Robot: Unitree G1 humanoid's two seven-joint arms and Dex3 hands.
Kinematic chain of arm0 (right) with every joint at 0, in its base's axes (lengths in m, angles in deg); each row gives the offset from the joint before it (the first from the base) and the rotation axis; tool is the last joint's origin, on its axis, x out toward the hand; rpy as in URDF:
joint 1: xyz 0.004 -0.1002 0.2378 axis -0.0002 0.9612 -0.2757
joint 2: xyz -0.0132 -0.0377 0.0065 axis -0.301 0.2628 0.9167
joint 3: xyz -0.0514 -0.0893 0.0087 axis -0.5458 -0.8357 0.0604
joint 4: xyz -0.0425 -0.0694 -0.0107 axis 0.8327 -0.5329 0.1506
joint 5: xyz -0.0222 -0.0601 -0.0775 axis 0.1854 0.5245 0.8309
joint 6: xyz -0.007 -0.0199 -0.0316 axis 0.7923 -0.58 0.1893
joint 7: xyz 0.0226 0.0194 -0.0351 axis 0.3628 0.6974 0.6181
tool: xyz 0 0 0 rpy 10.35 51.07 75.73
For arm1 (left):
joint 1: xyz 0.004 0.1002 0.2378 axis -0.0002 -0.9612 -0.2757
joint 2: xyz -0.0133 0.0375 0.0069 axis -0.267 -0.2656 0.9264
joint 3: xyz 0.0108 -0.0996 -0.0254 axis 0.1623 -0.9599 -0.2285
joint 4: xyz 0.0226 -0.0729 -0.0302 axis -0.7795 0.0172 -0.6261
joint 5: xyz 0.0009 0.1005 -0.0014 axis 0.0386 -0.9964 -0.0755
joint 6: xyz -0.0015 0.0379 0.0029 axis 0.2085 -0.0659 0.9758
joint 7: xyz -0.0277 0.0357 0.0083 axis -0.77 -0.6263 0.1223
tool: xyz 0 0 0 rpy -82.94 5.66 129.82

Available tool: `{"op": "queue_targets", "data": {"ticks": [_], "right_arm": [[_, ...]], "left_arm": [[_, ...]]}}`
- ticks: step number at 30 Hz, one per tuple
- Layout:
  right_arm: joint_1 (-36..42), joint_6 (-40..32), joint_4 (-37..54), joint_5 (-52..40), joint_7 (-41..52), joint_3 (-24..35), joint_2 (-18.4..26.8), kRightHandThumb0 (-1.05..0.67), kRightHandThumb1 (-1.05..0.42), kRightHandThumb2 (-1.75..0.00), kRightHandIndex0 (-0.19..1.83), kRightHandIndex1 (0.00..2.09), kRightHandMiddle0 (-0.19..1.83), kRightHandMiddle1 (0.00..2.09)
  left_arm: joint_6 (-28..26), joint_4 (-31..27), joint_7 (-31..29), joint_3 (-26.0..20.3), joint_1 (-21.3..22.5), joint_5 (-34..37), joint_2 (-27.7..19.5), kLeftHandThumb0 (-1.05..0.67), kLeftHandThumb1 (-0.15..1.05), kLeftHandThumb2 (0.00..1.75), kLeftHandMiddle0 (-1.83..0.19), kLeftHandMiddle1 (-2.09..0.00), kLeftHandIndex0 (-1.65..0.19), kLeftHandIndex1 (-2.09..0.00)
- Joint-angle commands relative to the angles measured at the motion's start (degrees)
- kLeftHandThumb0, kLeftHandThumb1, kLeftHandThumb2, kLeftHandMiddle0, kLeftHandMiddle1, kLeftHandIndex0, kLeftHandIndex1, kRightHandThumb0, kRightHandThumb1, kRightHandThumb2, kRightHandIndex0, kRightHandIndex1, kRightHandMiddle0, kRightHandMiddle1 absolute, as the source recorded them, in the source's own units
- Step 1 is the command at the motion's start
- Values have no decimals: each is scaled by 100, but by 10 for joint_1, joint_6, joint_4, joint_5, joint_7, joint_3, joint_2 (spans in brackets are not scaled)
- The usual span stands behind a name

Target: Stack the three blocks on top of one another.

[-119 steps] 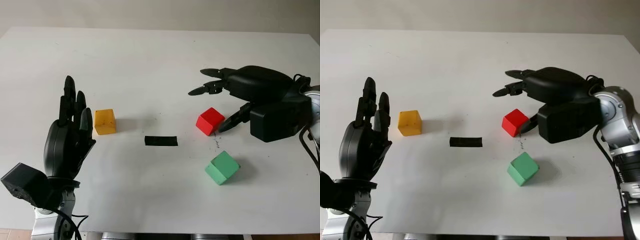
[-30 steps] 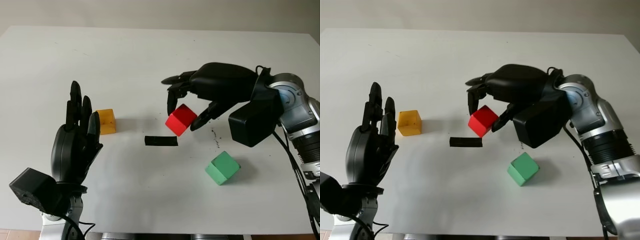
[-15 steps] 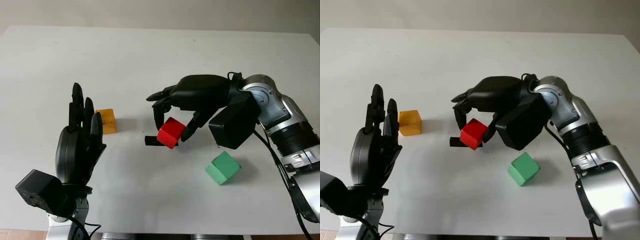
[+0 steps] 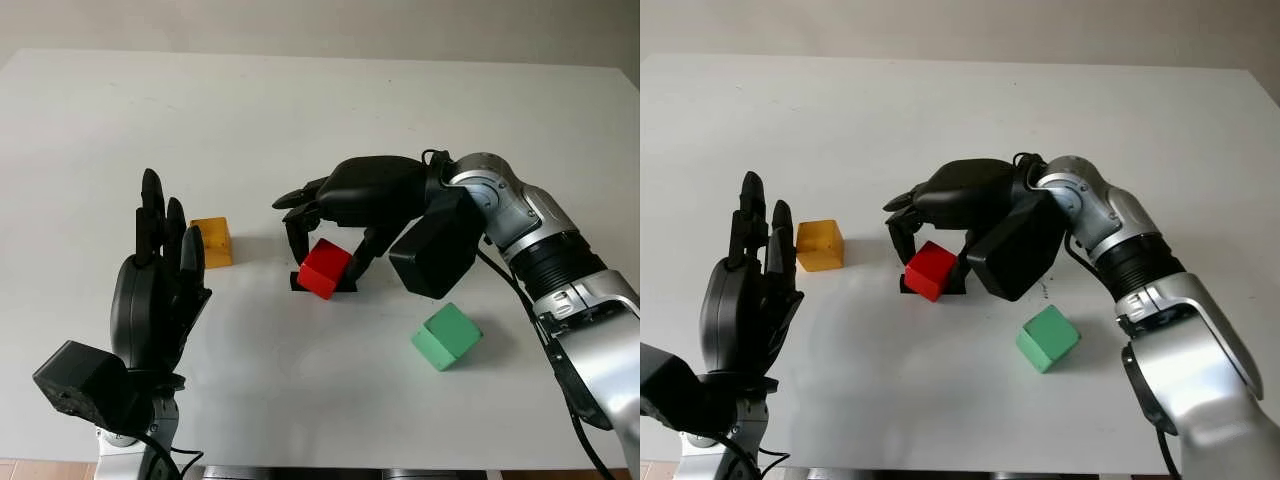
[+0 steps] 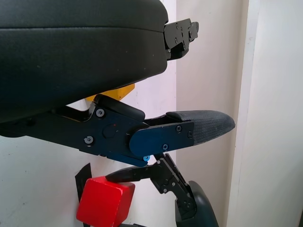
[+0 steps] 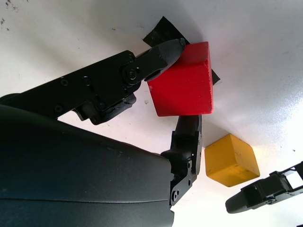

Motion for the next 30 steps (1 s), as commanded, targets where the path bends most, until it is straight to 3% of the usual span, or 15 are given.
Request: {"op": "queue_targets", "data": {"ticks": [1, 11, 18, 20, 21, 24, 30], "right_arm": [[-16, 7, -2, 6, -8, -5, -2, -42, -95, -6, 17, 4, 35, 151], [-17, 4, -9, 0, 5, -8, -4, -41, -96, -6, 16, 4, 30, 156], [-15, -5, -8, 2, 19, -11, 0, -44, -96, -6, 15, 4, 28, 147], [-16, -9, -6, 7, 28, -14, 3, -49, -95, -5, 10, 4, 17, 118], [-16, -10, -5, 10, 29, -15, 5, -54, -94, -5, 5, 4, 14, 91], [-16, -8, -1, 19, 27, -18, 10, -64, -92, -5, -5, 3, 8, 52], [-20, -10, -2, 24, 48, -24, 16, -83, -91, -6, -19, 0, -17, 8]], "left_arm": [[2, -12, 1, 0, -8, 0, 2, -71, 105, 55, 13, -6, 17, -6], [10, -6, -1, 1, -8, -1, 2, -71, 105, 55, 14, -5, 17, -5], [8, -7, 0, 1, -10, -2, 2, -71, 105, 55, 14, -5, 17, -5], [7, -8, 1, 1, -10, -2, 2, -71, 105, 55, 14, -5, 17, -6], [6, -9, 1, 0, -10, 0, 3, -71, 105, 54, 14, -6, 17, -6], [4, -10, -1, 1, -11, -1, 1, -71, 105, 54, 14, -5, 17, -5], [5, -8, 0, 0, -7, -2, 0, -71, 105, 54, 14, -5, 17, -5]]}}
